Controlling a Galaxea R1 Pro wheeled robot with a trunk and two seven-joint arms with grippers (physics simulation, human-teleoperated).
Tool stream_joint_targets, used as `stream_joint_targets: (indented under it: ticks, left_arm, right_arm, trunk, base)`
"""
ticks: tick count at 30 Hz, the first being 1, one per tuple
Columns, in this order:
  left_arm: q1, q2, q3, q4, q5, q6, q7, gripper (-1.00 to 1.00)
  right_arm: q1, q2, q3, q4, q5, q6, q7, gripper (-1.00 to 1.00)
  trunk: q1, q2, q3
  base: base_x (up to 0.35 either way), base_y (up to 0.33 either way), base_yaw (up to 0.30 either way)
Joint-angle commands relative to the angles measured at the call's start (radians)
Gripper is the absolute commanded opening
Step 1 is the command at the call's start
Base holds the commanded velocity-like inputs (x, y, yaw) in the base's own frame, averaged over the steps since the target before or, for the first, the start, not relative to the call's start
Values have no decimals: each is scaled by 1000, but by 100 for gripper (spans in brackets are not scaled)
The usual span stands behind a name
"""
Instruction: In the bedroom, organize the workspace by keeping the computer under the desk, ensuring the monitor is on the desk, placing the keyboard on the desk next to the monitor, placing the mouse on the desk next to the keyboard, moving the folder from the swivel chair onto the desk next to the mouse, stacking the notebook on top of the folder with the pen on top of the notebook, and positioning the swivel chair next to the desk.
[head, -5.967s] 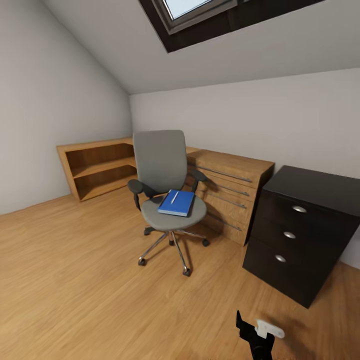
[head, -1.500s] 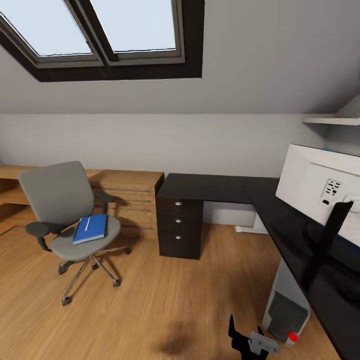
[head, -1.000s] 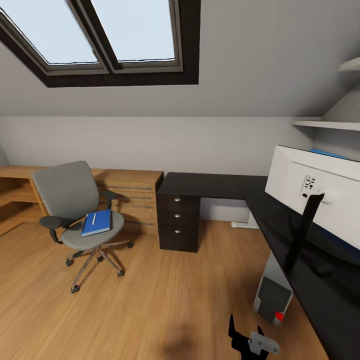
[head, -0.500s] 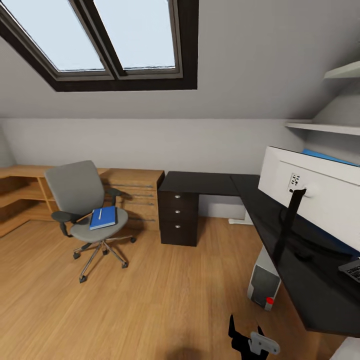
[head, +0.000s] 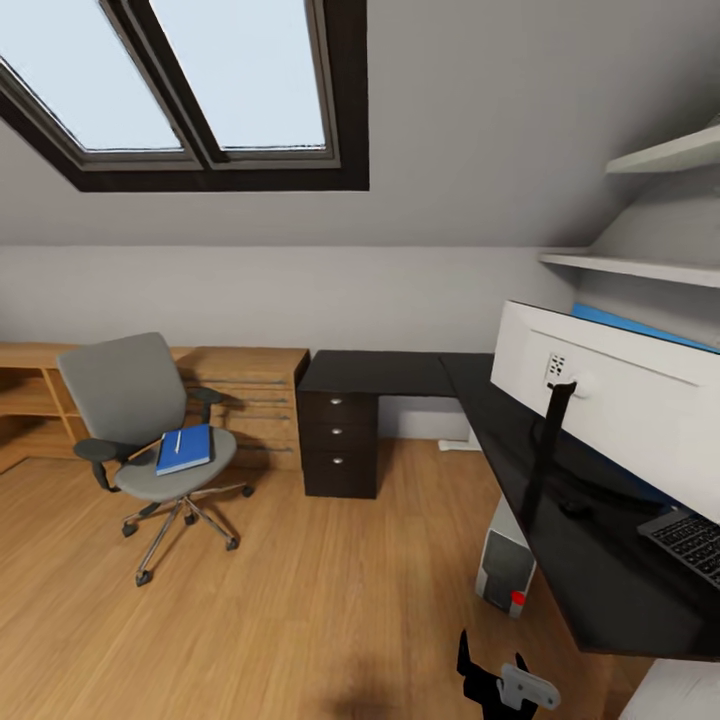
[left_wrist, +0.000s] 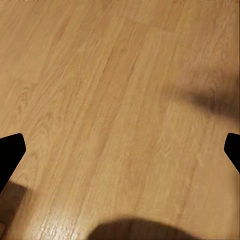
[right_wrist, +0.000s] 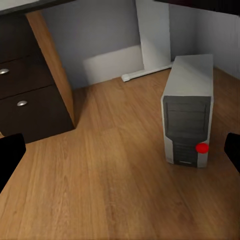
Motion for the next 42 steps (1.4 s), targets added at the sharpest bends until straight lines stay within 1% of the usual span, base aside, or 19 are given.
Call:
stream_joint_targets:
  ticks: [1, 3, 9, 13, 14, 15, 17, 18, 20, 23, 26, 29, 31, 35, 39, 40, 42]
  left_arm:
    - [-1, 0, -2, 1, 6, -4, 2, 100]
    - [-1, 0, -2, 0, 6, -4, 2, 100]
    - [-1, 1, -2, 0, 6, -4, 2, 100]
    - [-1, 2, -2, 0, 6, -4, 2, 100]
    - [-1, 2, -3, 0, 6, -4, 2, 100]
    - [-1, 2, -4, 0, 6, -4, 2, 100]
    - [-1, 2, -5, 0, 5, -4, 2, 100]
    - [-1, 2, -5, 0, 5, -4, 2, 100]
    - [-1, 2, -5, 0, 5, -4, 2, 100]
    - [-1, 2, -5, 0, 5, -4, 2, 100]
    - [-1, 2, -5, 0, 5, -4, 2, 100]
    - [-1, 2, -5, 0, 5, -4, 1, 100]
    - [-1, 3, -5, 0, 5, -4, 0, 100]
    - [-1, 3, -5, 1, 6, -4, -2, 100]
    - [-1, 3, -5, 2, 6, -5, -3, 100]
    - [-1, 3, -6, 3, 6, -4, -4, 100]
    - [-1, 3, -6, 3, 5, -4, -3, 100]
  right_arm:
    - [-1, 0, 2, 2, -4, 0, 0, 100]
    - [-1, 1, 3, 1, -4, 26, 1, 100]
    - [-1, -1, 3, 0, -3, 45, 1, 100]
    - [-1, -2, 3, 0, -3, 93, 0, 100]
    - [-1, -3, 3, 0, -3, 114, 1, 100]
    - [-1, -8, 3, -2, 0, 216, 2, 100]
    - [-1, -12, 3, -2, 2, 259, 2, 100]
    - [0, -18, 4, -2, 7, 293, 2, 100]
    - [13, -33, 4, -1, 22, 332, 2, 100]
    - [32, -45, 4, -1, 35, 349, 2, 100]
    - [45, -50, 4, -1, 42, 354, 2, 100]
    - [62, -53, 4, -2, 57, 357, 3, 100]
    - [73, -61, 4, -2, 83, 357, 2, 100]
    - [80, -74, 4, -1, 110, 357, 3, 100]
    - [82, -76, 4, 1, 118, 358, 4, 100]
    - [83, -70, 4, 1, 120, 360, 4, 100]
    - [83, -67, 3, 2, 120, 360, 3, 100]
  trunk:
    - [-4, 7, 2]
    - [-12, 21, 9]
    - [-35, 63, 28]
    - [-50, 91, 41]
    - [-54, 98, 44]
    - [-58, 105, 47]
    - [-65, 119, 53]
    - [-65, 119, 53]
    - [-65, 119, 53]
    - [-65, 119, 53]
    - [-65, 119, 53]
    - [-65, 119, 53]
    - [-65, 119, 53]
    - [-65, 119, 53]
    - [-65, 119, 53]
    - [-65, 119, 53]
    - [-65, 119, 53]
  base:
    - [0, 0, -62]
    - [0, 0, -30]
    - [0, 0, -9]
    - [0, 0, -1]
    - [0, 0, 0]
    - [0, 0, 0]
    - [0, 0, 0]
    - [0, 0, 0]
    - [0, 0, 0]
    - [0, 0, 0]
    - [0, 0, 0]
    - [0, 0, 0]
    - [0, 0, 0]
    - [0, 0, 0]
    - [0, 0, 0]
    - [-68, -64, 0]
    - [-175, -159, 0]
